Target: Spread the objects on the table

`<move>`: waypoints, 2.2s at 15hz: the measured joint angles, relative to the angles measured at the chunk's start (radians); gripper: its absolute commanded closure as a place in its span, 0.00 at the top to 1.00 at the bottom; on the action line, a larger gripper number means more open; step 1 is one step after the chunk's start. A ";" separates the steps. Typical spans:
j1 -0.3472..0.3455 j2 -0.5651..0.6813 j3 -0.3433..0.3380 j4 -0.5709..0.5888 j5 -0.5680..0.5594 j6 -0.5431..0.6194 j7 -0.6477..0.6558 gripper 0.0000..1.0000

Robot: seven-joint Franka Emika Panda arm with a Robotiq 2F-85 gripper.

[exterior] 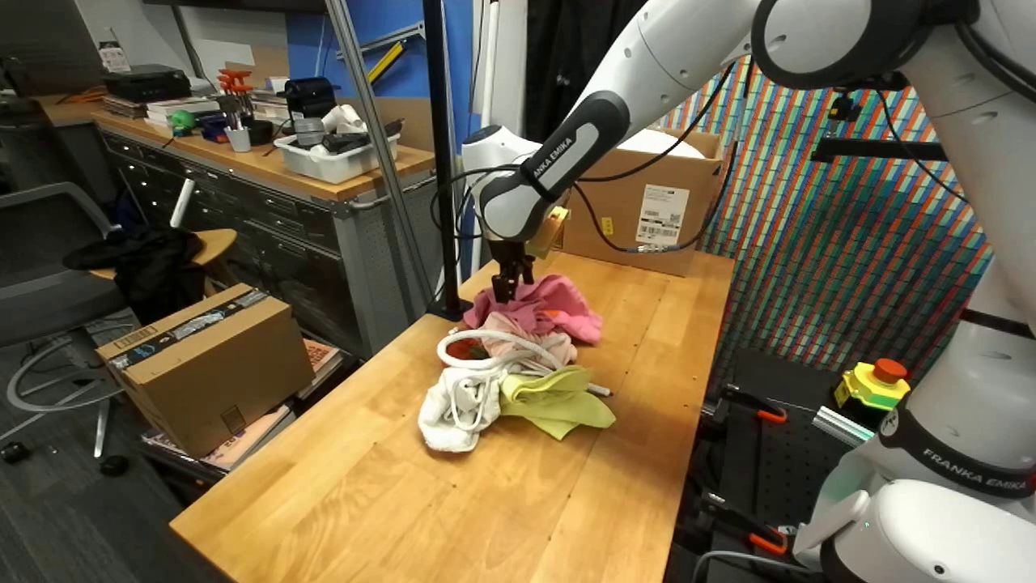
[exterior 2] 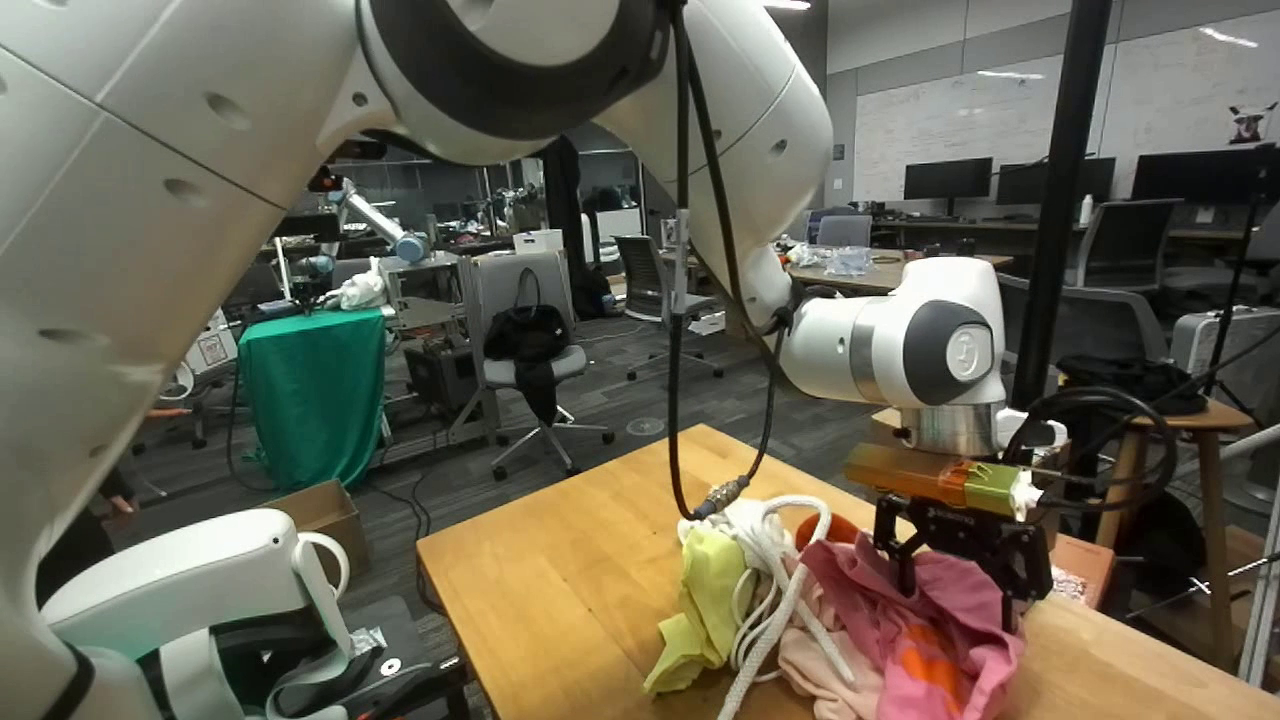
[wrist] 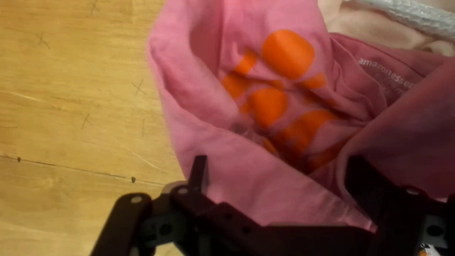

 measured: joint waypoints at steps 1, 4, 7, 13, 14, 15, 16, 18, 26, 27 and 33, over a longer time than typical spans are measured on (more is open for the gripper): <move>0.000 0.010 -0.001 0.011 0.001 -0.014 0.000 1.00; -0.002 0.040 -0.003 0.037 0.001 -0.043 0.000 0.74; -0.005 0.063 -0.003 0.056 0.001 -0.058 -0.001 0.50; -0.009 0.080 -0.012 0.070 0.000 -0.067 -0.001 0.05; -0.008 0.079 -0.017 0.070 -0.004 -0.066 -0.001 0.03; -0.007 0.079 -0.024 0.070 -0.009 -0.065 -0.001 0.01; -0.005 0.078 -0.031 0.070 -0.013 -0.063 0.000 0.00; -0.003 0.076 -0.047 0.070 -0.025 -0.049 0.003 0.04; 0.064 0.073 -0.209 0.062 -0.205 0.128 0.215 0.04; 0.077 0.073 -0.237 0.061 -0.231 0.145 0.256 0.04; 0.123 0.078 -0.371 0.067 -0.319 0.182 0.499 0.05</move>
